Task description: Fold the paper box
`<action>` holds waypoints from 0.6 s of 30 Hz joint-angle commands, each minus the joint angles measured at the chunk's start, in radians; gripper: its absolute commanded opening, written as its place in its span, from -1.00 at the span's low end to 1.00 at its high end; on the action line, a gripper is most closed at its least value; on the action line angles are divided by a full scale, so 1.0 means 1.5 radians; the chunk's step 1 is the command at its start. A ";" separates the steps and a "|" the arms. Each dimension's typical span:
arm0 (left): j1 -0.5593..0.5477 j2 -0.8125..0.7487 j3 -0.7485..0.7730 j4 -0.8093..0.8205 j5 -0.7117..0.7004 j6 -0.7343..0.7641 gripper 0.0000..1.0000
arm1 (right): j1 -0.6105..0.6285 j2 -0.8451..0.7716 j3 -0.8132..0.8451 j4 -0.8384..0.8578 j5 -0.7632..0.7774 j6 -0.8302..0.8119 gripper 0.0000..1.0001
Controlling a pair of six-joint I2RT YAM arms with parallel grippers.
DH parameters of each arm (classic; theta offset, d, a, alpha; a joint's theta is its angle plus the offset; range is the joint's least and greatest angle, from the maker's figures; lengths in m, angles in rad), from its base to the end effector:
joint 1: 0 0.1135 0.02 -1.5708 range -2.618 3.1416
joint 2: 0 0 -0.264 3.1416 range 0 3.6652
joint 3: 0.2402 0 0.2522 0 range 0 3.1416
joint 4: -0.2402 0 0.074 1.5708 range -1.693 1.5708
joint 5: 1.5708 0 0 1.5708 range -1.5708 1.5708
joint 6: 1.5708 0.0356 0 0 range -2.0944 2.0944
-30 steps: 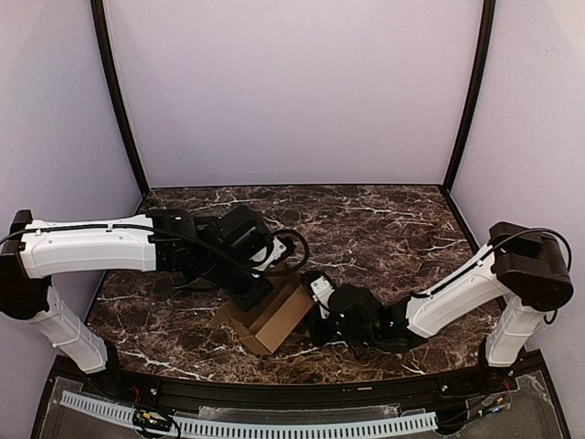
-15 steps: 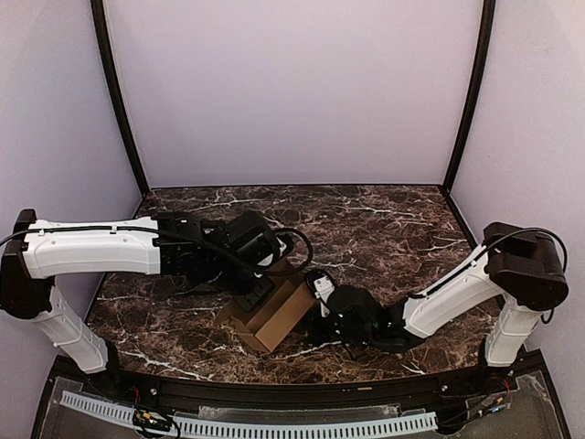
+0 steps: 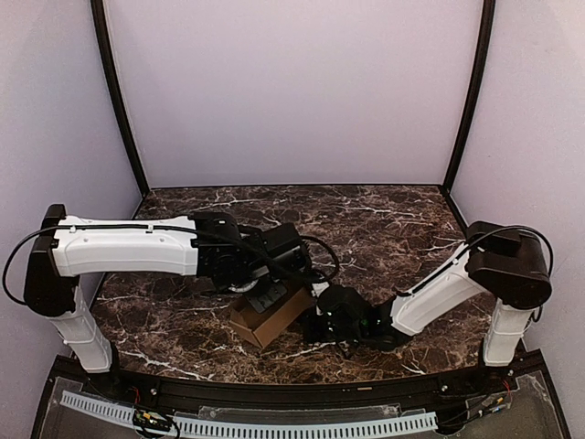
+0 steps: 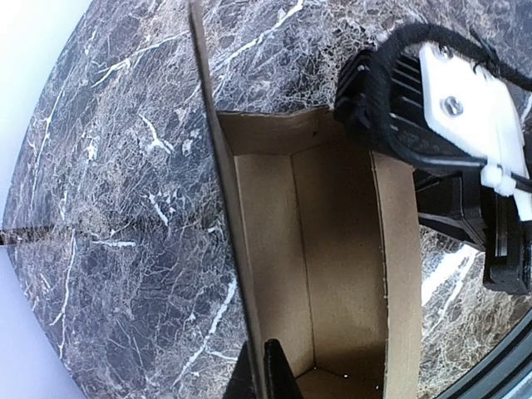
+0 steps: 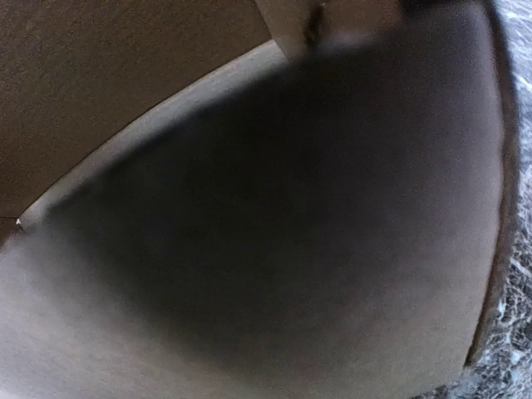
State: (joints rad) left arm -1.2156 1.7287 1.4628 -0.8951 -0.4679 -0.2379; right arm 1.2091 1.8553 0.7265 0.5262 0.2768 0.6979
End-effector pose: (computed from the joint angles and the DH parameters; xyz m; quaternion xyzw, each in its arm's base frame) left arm 0.1388 -0.3280 0.2707 0.4056 0.8630 0.0381 0.2987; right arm 0.1302 0.3167 0.1098 -0.1595 0.8644 0.3052 0.3664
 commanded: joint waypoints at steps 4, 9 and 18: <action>-0.040 0.057 0.033 -0.060 -0.030 -0.018 -0.98 | -0.007 -0.025 -0.064 0.015 -0.001 0.051 -1.00; -0.058 0.088 0.044 -0.068 -0.050 -0.040 -0.99 | -0.008 -0.057 -0.113 0.022 -0.010 0.079 -1.00; -0.071 0.105 0.061 -0.081 -0.054 -0.062 -0.99 | -0.008 -0.202 -0.209 0.064 -0.034 0.051 -1.00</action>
State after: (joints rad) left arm -1.3136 1.8675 1.5421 -0.9684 -0.5900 -0.3031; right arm 1.2034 1.6596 0.4690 0.5766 0.2409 0.7944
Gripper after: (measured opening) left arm 0.011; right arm 0.002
